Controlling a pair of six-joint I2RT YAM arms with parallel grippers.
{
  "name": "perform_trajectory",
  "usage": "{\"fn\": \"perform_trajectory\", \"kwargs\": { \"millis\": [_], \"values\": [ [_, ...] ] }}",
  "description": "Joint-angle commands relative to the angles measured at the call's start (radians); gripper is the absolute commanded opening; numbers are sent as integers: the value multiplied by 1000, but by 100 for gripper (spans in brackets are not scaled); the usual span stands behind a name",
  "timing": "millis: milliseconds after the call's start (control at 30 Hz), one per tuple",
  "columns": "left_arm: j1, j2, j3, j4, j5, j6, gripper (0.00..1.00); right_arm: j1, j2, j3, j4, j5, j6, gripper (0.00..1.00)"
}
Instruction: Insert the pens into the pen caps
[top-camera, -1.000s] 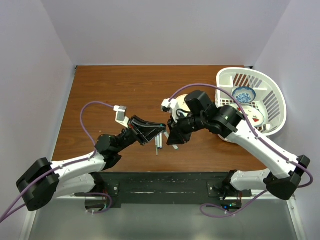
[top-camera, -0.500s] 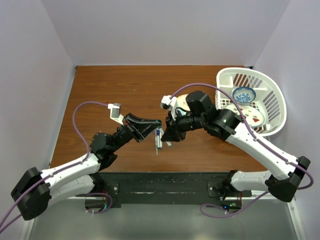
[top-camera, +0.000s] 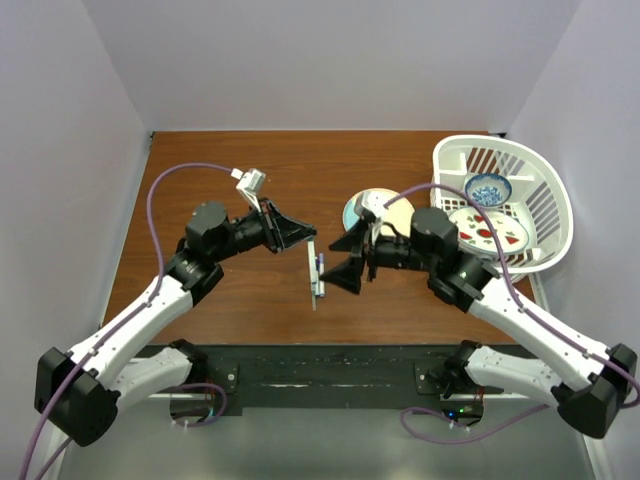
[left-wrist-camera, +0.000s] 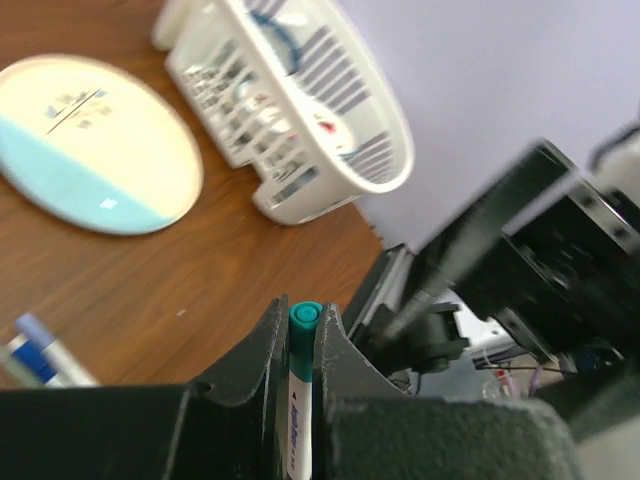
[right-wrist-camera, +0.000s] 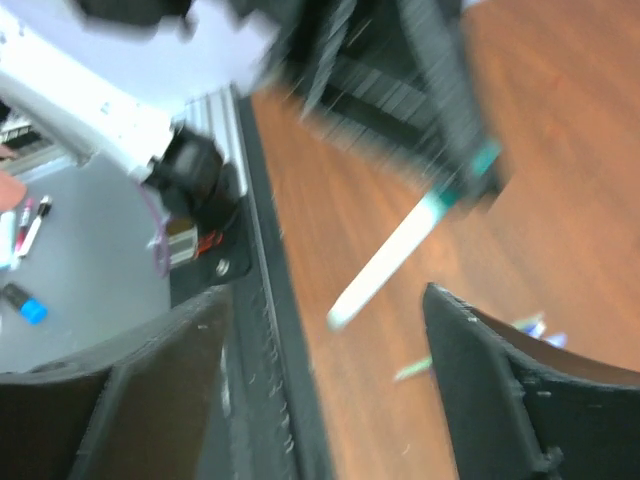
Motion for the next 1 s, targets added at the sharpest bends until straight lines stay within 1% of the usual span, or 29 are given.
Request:
{"fn": "perform_trajectory", "kwargs": {
  "millis": [0, 33, 100, 167, 267, 300, 367, 400, 433, 500, 600, 700, 733, 800, 833, 867, 900, 933, 967],
  "values": [
    [54, 62, 74, -182, -77, 96, 0, 2, -139, -127, 41, 15, 78, 88],
    [58, 103, 74, -225, -108, 110, 0, 1, -189, -145, 34, 24, 83, 93],
    [62, 149, 68, -266, -181, 124, 0, 1, -238, -181, 14, 73, 100, 96],
    [68, 220, 41, -251, -188, 121, 0, 2, -295, -190, 1, 116, 110, 98],
    [68, 292, 22, -248, -255, 118, 0, 2, -337, -176, -50, 182, 118, 99],
    [68, 308, 22, -254, -305, 123, 0, 2, -343, -171, -62, 202, 117, 99],
    [68, 354, 24, -265, -342, 126, 0, 2, -352, -155, -87, 230, 124, 99],
    [68, 367, 21, -263, -361, 126, 0, 2, -354, -148, -99, 268, 136, 99],
    [68, 399, 15, -262, -364, 121, 0, 1, -352, -141, -111, 288, 144, 99],
    [68, 429, 5, -242, -376, 118, 4, 1, -350, -118, -145, 310, 152, 99],
    [70, 504, 1, -208, -387, 121, 6, 1, -355, -105, -154, 333, 172, 99],
    [71, 551, 37, -228, -410, 136, 8, 1, -370, -107, -160, 351, 182, 99],
    [71, 558, 57, -237, -419, 139, 18, 1, -373, -107, -162, 368, 187, 99],
    [71, 555, 74, -277, -444, 144, 28, 1, -378, -101, -180, 389, 196, 99],
    [71, 547, 88, -291, -450, 144, 34, 1, -383, -98, -188, 400, 202, 99],
    [71, 535, 94, -323, -456, 147, 36, 2, -383, -89, -212, 426, 204, 99],
    [71, 500, 105, -338, -467, 155, 44, 2, -386, -81, -228, 440, 215, 99],
    [73, 475, 111, -374, -473, 159, 62, 2, -386, -69, -245, 461, 222, 99],
    [71, 448, 116, -391, -479, 172, 69, 2, -384, -64, -275, 497, 231, 99]
  ]
}}
